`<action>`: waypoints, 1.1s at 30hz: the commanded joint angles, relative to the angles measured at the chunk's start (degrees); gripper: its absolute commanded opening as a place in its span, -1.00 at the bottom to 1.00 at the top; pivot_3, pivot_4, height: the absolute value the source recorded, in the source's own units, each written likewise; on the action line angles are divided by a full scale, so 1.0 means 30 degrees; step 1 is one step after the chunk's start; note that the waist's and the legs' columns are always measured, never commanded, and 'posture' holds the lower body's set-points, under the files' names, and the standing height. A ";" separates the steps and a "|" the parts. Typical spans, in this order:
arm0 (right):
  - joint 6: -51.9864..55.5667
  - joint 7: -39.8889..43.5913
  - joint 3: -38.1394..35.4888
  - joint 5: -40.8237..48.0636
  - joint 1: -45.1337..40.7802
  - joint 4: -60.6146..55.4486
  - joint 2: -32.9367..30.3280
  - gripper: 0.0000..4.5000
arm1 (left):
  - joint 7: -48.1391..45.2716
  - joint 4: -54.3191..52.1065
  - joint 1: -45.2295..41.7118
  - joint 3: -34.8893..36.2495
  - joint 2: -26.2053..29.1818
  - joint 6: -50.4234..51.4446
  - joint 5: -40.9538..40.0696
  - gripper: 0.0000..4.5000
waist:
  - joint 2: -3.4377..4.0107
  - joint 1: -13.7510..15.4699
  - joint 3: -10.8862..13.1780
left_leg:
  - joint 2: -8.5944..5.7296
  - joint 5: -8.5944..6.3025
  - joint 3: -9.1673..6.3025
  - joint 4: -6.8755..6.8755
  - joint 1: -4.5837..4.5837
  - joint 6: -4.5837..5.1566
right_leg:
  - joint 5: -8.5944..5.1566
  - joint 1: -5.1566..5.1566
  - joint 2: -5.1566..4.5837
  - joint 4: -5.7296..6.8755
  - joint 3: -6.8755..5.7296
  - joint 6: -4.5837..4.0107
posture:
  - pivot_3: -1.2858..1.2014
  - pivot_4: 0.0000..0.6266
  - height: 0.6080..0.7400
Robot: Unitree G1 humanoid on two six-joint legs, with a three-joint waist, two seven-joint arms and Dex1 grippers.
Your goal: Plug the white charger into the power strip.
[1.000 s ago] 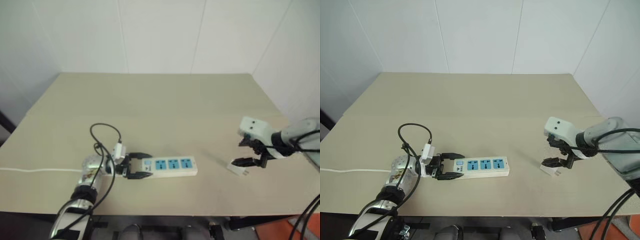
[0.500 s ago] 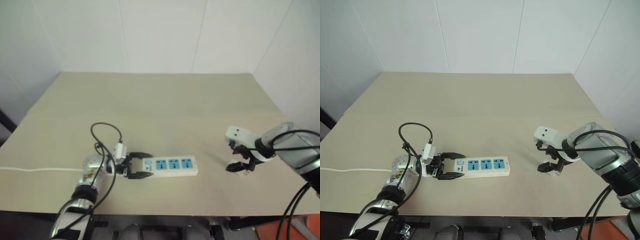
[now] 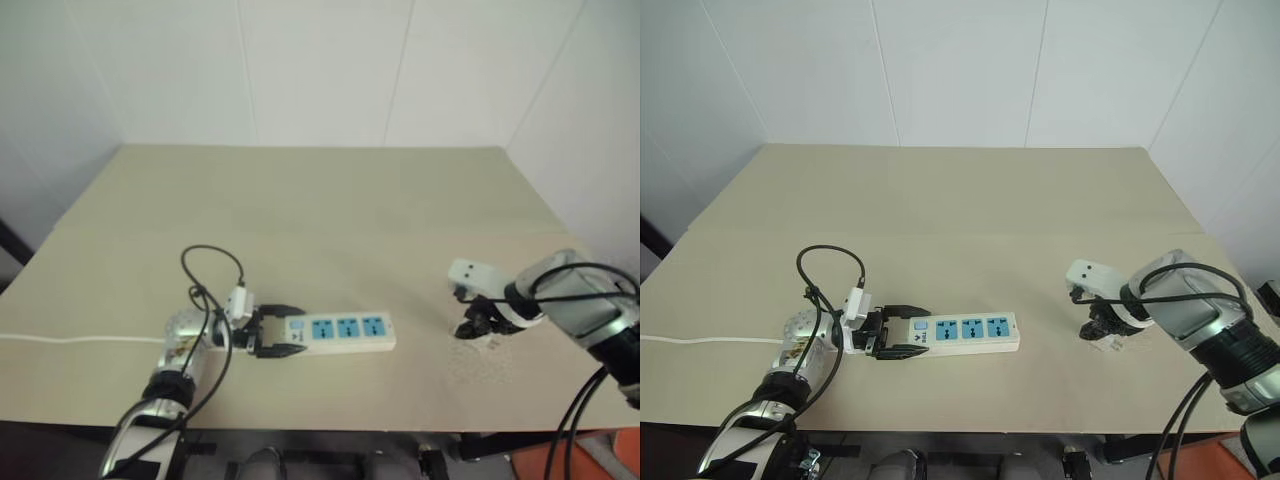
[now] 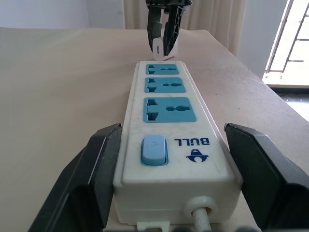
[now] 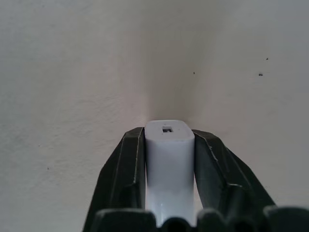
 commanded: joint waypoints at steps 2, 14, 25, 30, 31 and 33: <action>-0.0129 0.0234 -0.0061 -0.0609 -0.0477 -0.0175 -0.0134 -0.50 | 0.0062 -0.0313 0.0357 -0.0346 0.0066 0.0095 0.0304 0.42 | 0.0002 0.0003 -0.0001 | 0.0000 0.0000 0.0000 0.0000 0.0000 0.0000 | 0.0000 -0.0001 0.0000 0.0001 0.0000 0.0000 | 0.03 -0.52 1.00; -0.2376 0.0723 -0.6488 0.3289 -0.1115 -0.2006 0.1144 -0.50 | -0.0472 0.0761 -0.0654 -0.0632 0.0413 -0.0217 0.0463 0.42 | 0.0006 -0.0019 -0.0003 | 0.0004 0.0001 -0.0008 0.0000 0.0003 0.0001 | 0.0003 0.0002 0.0017 0.0006 -0.0001 0.0002 | 0.03 -0.52 1.00; -1.1482 0.2249 -1.2575 0.9920 0.3118 0.1642 1.1736 -0.50 | -0.0475 0.3321 -0.2529 -0.2799 0.0508 -0.1005 0.0006 0.42 | -0.0013 0.0048 -0.0007 | 0.0008 0.0000 -0.0058 0.0036 0.0160 0.0002 | 0.0010 0.0231 0.0036 -0.0003 -0.0041 0.0013 | 0.03 -0.52 1.00; -1.5130 0.2713 -1.1545 0.8916 0.2915 0.4350 1.3881 -0.50 | -0.0475 0.4135 -0.3135 -0.3443 0.0541 -0.1491 -0.0145 0.42 | -0.0004 0.0148 -0.0005 | 0.0008 0.0000 -0.0059 0.0035 0.0179 0.0001 | 0.0010 0.0245 0.0035 0.0007 -0.0042 0.0014 | 0.03 -0.52 1.00; -1.5689 0.2835 -1.1369 0.8820 0.2781 0.4899 1.4288 -0.50 | -0.0475 0.4186 -0.3149 -0.3469 0.0533 -0.1551 -0.0185 0.42 | -0.0004 0.0153 -0.0005 | 0.0008 0.0000 -0.0058 0.0034 0.0184 0.0001 | 0.0009 0.0246 0.0037 0.0007 -0.0042 0.0014 | 0.03 -0.52 1.00; -1.6508 0.2895 -1.1170 0.8652 0.2587 0.5636 1.4755 -0.50 | -0.0475 0.4233 -0.3088 -0.3424 0.0502 -0.1640 -0.0172 0.42 | -0.0003 0.0155 -0.0006 | 0.0010 0.0000 -0.0058 0.0031 0.0192 0.0001 | 0.0009 0.0247 0.0040 0.0012 -0.0041 0.0013 | 0.03 -0.52 1.00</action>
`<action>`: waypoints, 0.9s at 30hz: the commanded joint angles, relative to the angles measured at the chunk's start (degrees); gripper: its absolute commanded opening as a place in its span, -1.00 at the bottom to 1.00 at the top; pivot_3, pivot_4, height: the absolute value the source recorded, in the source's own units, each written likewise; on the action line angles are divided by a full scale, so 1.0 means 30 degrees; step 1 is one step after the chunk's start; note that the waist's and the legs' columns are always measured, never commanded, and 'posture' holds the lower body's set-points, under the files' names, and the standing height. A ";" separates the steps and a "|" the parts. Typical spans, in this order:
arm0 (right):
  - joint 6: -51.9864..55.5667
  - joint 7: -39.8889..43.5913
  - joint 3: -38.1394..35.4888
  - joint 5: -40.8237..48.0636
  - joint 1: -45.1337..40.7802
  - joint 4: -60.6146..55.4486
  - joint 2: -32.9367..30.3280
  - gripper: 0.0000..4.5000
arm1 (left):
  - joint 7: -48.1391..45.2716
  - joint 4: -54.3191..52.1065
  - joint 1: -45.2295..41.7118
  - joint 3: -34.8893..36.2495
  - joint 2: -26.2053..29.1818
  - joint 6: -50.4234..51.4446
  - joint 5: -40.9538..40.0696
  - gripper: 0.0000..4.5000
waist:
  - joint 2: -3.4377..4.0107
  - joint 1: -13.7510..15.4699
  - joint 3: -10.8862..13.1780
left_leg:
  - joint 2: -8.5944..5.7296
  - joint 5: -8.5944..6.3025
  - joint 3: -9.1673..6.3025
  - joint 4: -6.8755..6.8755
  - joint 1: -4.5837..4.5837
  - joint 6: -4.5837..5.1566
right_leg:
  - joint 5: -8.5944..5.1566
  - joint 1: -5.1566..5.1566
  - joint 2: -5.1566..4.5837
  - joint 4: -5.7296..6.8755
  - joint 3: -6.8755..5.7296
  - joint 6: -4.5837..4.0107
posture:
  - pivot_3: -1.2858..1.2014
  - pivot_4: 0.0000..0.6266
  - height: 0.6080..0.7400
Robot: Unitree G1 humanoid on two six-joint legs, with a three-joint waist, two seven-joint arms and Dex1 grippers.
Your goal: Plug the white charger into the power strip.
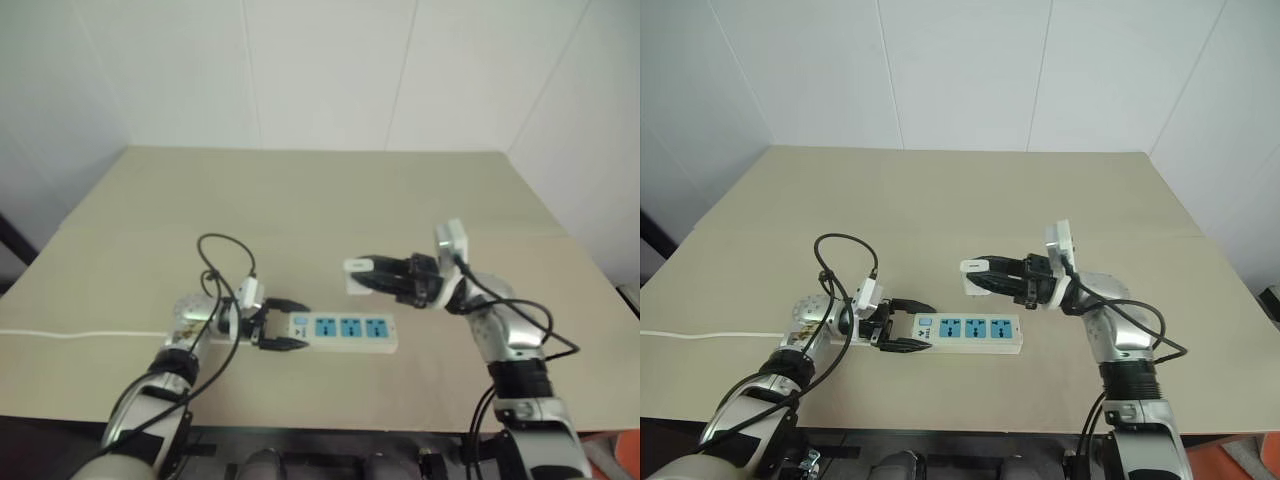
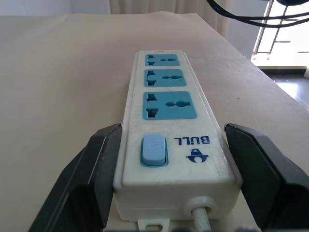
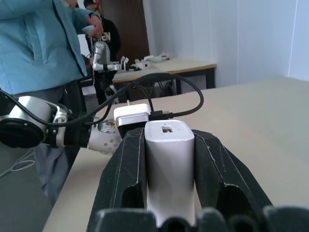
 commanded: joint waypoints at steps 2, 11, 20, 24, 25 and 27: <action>-0.1758 0.0369 0.0239 -0.0134 -0.0794 0.1192 0.0697 -0.50 | -0.0063 0.0281 0.0160 -0.0192 -0.0204 -0.0519 0.0598 0.42 | 0.0001 0.0023 0.0000 | 0.0000 0.0000 0.0000 0.0000 -0.0002 0.0000 | 0.0000 0.0001 0.0000 0.0003 0.0000 0.0000 | 0.03 -0.52 1.00; -0.2699 0.0395 0.0491 -0.0383 -0.1437 0.4037 0.1866 -0.50 | 0.0246 -0.0425 0.0955 0.0576 -0.0654 -0.0033 0.1096 0.42 | 0.0005 0.0052 -0.0002 | 0.0002 0.0000 0.0003 -0.0016 0.0020 -0.0001 | 0.0000 0.0006 -0.0001 0.0004 0.0002 -0.0005 | 0.03 -0.52 1.00; -0.3481 0.0777 0.1257 -0.0866 -0.1276 0.5232 0.3250 -0.50 | 0.0469 -0.0505 0.1029 0.1051 -0.0659 0.0166 0.1495 0.42 | 0.0010 0.0071 -0.0004 | 0.0002 0.0000 0.0002 -0.0018 0.0033 -0.0001 | 0.0000 0.0013 0.0000 0.0013 0.0003 -0.0004 | 0.03 -0.52 1.00; -0.4036 0.0974 0.1497 -0.1252 -0.1260 0.5955 0.3566 -0.50 | 0.0456 -0.0551 0.1007 0.1198 -0.0653 0.0259 0.1554 0.42 | 0.0010 0.0075 -0.0003 | 0.0002 0.0000 0.0002 -0.0016 0.0036 -0.0002 | 0.0000 0.0018 -0.0001 0.0012 0.0003 -0.0004 | 0.03 -0.52 1.00; -0.4181 0.1038 0.1522 -0.1354 -0.1269 0.6172 0.3652 -0.50 | 0.0446 -0.0533 0.1006 0.1223 -0.0641 0.0263 0.1571 0.42 | 0.0010 0.0071 -0.0004 | 0.0001 0.0000 0.0002 -0.0016 0.0036 -0.0002 | 0.0000 0.0019 0.0000 0.0011 0.0003 -0.0004 | 0.03 -0.52 1.00; -0.4525 0.1092 0.1520 -0.1525 -0.1353 0.6638 0.3780 -0.50 | 0.0418 -0.0565 0.1023 0.1257 -0.0606 0.0282 0.1592 0.42 | 0.0010 0.0064 -0.0003 | 0.0001 0.0000 0.0003 -0.0020 0.0039 -0.0001 | -0.0001 0.0017 0.0000 0.0013 0.0003 -0.0004 | 0.03 -0.52 1.00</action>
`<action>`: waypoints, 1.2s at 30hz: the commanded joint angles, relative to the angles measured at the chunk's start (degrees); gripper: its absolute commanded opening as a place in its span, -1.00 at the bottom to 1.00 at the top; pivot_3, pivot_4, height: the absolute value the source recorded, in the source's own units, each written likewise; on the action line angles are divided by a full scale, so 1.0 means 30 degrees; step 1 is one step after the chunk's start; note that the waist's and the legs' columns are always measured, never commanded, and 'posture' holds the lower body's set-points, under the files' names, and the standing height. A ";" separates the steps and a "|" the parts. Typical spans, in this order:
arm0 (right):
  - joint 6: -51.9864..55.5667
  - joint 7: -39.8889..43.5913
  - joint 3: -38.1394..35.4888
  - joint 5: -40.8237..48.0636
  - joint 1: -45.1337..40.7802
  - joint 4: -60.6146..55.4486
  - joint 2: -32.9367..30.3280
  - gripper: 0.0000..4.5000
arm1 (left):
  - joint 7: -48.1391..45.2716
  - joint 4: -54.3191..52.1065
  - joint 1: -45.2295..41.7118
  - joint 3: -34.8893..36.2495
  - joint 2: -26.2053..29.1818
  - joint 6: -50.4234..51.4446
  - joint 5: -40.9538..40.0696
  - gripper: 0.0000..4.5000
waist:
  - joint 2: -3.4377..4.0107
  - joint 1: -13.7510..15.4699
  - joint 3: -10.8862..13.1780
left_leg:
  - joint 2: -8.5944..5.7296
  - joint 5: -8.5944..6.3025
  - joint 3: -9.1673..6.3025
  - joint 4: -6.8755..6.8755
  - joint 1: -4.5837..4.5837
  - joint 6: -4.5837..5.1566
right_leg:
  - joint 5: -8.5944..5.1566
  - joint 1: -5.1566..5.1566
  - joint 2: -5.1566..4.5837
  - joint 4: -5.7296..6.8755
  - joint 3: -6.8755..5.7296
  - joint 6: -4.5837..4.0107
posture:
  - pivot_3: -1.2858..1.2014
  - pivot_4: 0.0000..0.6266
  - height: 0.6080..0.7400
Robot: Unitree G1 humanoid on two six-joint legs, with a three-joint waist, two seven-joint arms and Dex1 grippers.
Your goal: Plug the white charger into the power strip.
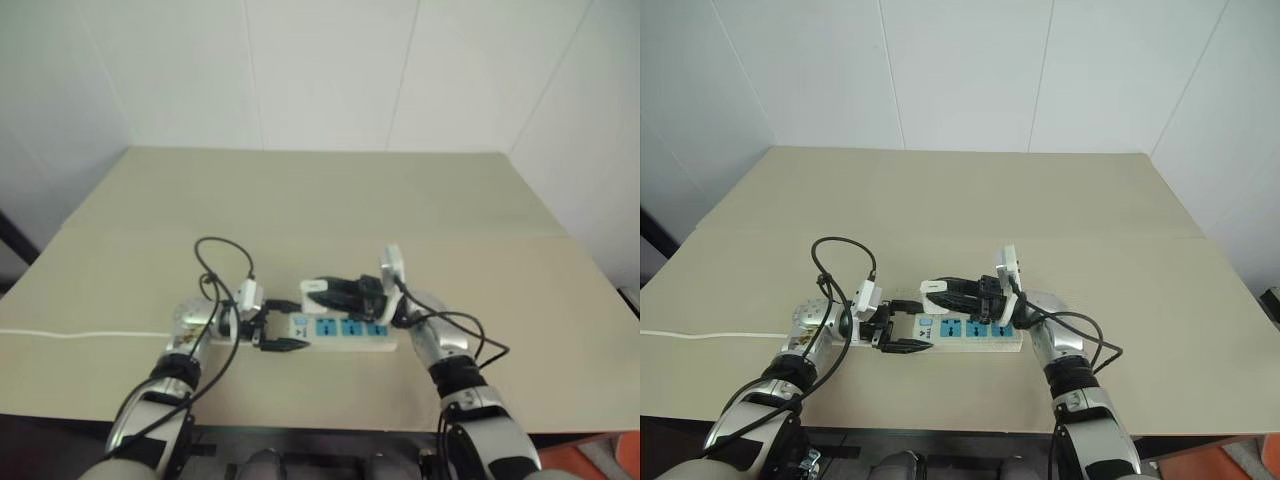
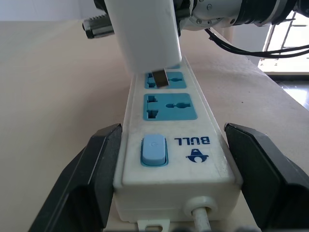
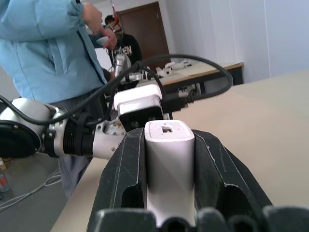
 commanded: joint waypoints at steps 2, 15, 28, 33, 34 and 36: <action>-0.1169 0.0414 -0.0115 -0.0128 -0.0394 0.0707 0.0253 -0.50 | 0.0191 -0.0075 0.0387 -0.0129 -0.0023 0.0260 0.0770 0.42 | 0.0000 -0.0016 0.0000 | 0.0001 0.0000 -0.0001 -0.0004 0.0005 0.0000 | 0.0000 0.0000 0.0002 0.0002 0.0001 0.0000 | 0.03 -0.52 1.00; -0.2588 0.1259 -0.0736 -0.0505 -0.0934 0.3191 -0.0352 -0.50 | -0.0050 0.0095 0.0208 0.0106 0.0213 0.0257 0.0943 0.42 | 0.0000 -0.0156 0.0000 | 0.0004 0.0000 -0.0001 -0.0010 0.0027 0.0000 | 0.0000 0.0008 0.0010 0.0008 0.0013 -0.0002 | 0.03 -0.52 1.00; -0.3460 0.1323 -0.0674 -0.0846 -0.0566 0.3815 -0.0140 -0.50 | -0.0050 -0.0148 0.0379 0.0143 0.0188 0.0305 0.0938 0.42 | 0.0002 -0.0168 -0.0002 | 0.0005 0.0000 0.0000 -0.0011 0.0040 0.0000 | -0.0001 0.0021 0.0011 0.0007 0.0015 -0.0002 | 0.03 -0.52 1.00; -0.4108 0.1418 -0.0513 -0.1207 -0.0394 0.4135 -0.0039 -0.50 | -0.0007 -0.0274 0.0456 0.0150 0.0183 0.0342 0.0945 0.42 | 0.0002 -0.0245 -0.0006 | 0.0005 0.0000 0.0000 -0.0013 0.0044 0.0000 | -0.0001 0.0028 0.0011 0.0005 0.0016 -0.0002 | 0.03 -0.52 1.00; -0.4269 0.1453 -0.0462 -0.1302 -0.0353 0.4177 -0.0031 -0.50 | 0.0000 -0.0277 0.0451 0.0162 0.0188 0.0339 0.0946 0.42 | 0.0003 -0.0251 -0.0006 | 0.0006 0.0000 -0.0001 -0.0013 0.0046 -0.0001 | -0.0001 0.0029 0.0011 0.0004 0.0015 -0.0002 | 0.03 -0.52 1.00; -0.4730 0.1499 -0.0404 -0.1470 -0.0247 0.4259 -0.0021 -0.50 | 0.0005 -0.0315 0.0459 0.0172 0.0188 0.0352 0.0946 0.42 | 0.0003 -0.0260 -0.0006 | 0.0005 0.0000 -0.0001 -0.0013 0.0047 0.0000 | -0.0001 0.0031 0.0010 0.0003 0.0015 -0.0002 | 0.03 -0.52 1.00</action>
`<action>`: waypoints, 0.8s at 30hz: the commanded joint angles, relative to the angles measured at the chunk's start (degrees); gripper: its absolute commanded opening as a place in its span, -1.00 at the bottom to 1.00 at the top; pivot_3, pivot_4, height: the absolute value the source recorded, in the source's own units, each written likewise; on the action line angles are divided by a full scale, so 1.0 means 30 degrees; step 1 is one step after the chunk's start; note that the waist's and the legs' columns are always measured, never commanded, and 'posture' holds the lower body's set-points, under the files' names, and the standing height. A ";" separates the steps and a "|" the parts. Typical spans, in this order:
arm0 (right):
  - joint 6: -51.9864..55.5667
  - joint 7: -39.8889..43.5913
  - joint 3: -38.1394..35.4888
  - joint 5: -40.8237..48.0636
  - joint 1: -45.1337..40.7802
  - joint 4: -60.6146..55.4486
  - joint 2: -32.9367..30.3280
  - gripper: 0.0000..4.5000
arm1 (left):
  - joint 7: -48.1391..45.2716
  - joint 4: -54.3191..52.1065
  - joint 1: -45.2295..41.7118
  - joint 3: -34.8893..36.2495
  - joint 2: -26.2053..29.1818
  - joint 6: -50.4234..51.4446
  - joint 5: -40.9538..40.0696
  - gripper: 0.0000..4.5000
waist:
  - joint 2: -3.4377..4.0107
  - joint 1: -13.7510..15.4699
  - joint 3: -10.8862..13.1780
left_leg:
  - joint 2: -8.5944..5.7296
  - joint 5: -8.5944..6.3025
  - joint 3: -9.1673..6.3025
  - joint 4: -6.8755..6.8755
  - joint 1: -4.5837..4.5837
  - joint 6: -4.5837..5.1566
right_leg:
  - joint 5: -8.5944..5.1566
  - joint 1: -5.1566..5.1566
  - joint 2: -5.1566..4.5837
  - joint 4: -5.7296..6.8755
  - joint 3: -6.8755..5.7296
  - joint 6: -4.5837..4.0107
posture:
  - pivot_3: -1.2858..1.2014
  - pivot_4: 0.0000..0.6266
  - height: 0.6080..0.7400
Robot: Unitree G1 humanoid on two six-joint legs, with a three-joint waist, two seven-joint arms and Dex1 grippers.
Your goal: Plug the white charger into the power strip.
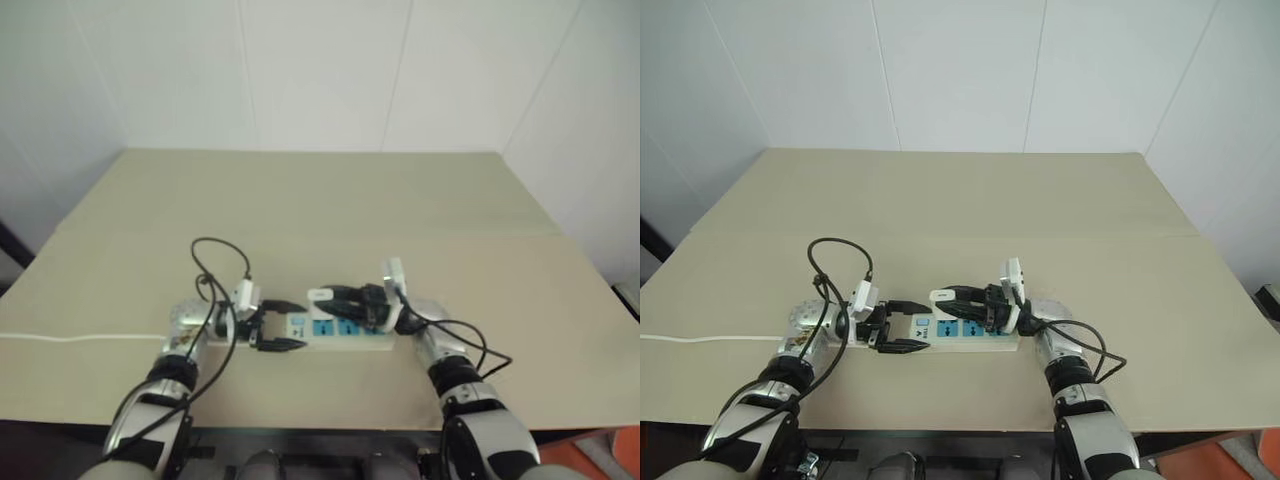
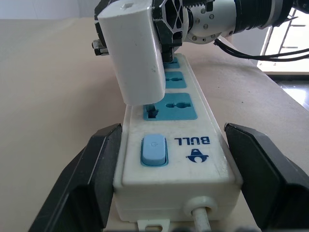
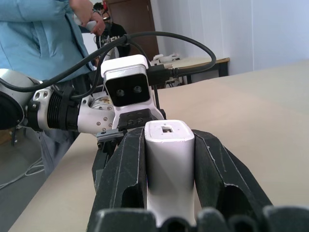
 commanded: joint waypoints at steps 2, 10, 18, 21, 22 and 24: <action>-0.0682 0.0370 0.0198 -0.0489 0.0391 0.0635 -0.0015 -0.50 | 0.0118 -0.0165 0.0269 -0.0246 0.0055 0.0112 0.0733 0.42 | -0.0001 -0.0024 -0.0001 | 0.0000 0.0000 0.0000 0.0000 0.0001 -0.0001 | 0.0000 0.0001 0.0000 -0.0001 0.0001 0.0000 | 0.03 -0.52 1.00; -0.1063 0.0615 0.0443 -0.1153 0.0166 0.1713 -0.0741 -0.50 | 0.0086 -0.0298 0.0288 -0.0240 0.0023 0.0245 0.0751 0.42 | -0.0025 -0.0032 -0.0026 | 0.0000 -0.0001 0.0000 -0.0002 0.0016 -0.0001 | -0.0001 0.0019 -0.0002 -0.0007 0.0000 -0.0001 | 0.03 -0.52 1.00; -0.1332 0.0802 0.0353 -0.1500 -0.0171 0.2867 -0.1441 -0.50 | 0.0086 -0.0283 0.0273 -0.0188 -0.0015 0.0273 0.0825 0.42 | -0.0060 0.0036 -0.0066 | -0.0001 -0.0001 0.0000 -0.0001 0.0026 -0.0002 | -0.0002 0.0035 -0.0007 -0.0013 -0.0001 -0.0001 | 0.03 -0.52 1.00; -0.1422 0.0804 0.0322 -0.1580 -0.0286 0.3151 -0.1622 -0.50 | 0.0070 -0.0275 0.0273 -0.0172 -0.0022 0.0280 0.0838 0.42 | -0.0058 0.0041 -0.0070 | -0.0002 -0.0001 0.0001 -0.0002 0.0028 -0.0002 | -0.0002 0.0036 -0.0009 -0.0014 -0.0001 -0.0002 | 0.03 -0.52 1.00; -0.1419 0.0791 0.0311 -0.1588 -0.0323 0.3228 -0.1665 -0.50 | 0.0061 -0.0273 0.0269 -0.0166 -0.0025 0.0294 0.0836 0.42 | -0.0058 0.0043 -0.0073 | -0.0002 -0.0001 0.0001 -0.0001 0.0029 -0.0001 | -0.0002 0.0037 -0.0009 -0.0013 -0.0001 -0.0002 | 0.03 -0.52 1.00; -0.1466 0.0837 0.0289 -0.1615 -0.0364 0.3399 -0.1777 -0.50 | 0.0052 -0.0293 0.0284 -0.0169 -0.0036 0.0289 0.0841 0.42 | -0.0058 0.0043 -0.0074 | -0.0002 -0.0001 0.0001 -0.0001 0.0030 -0.0002 | -0.0002 0.0039 -0.0009 -0.0013 -0.0001 -0.0002 | 0.03 -0.52 1.00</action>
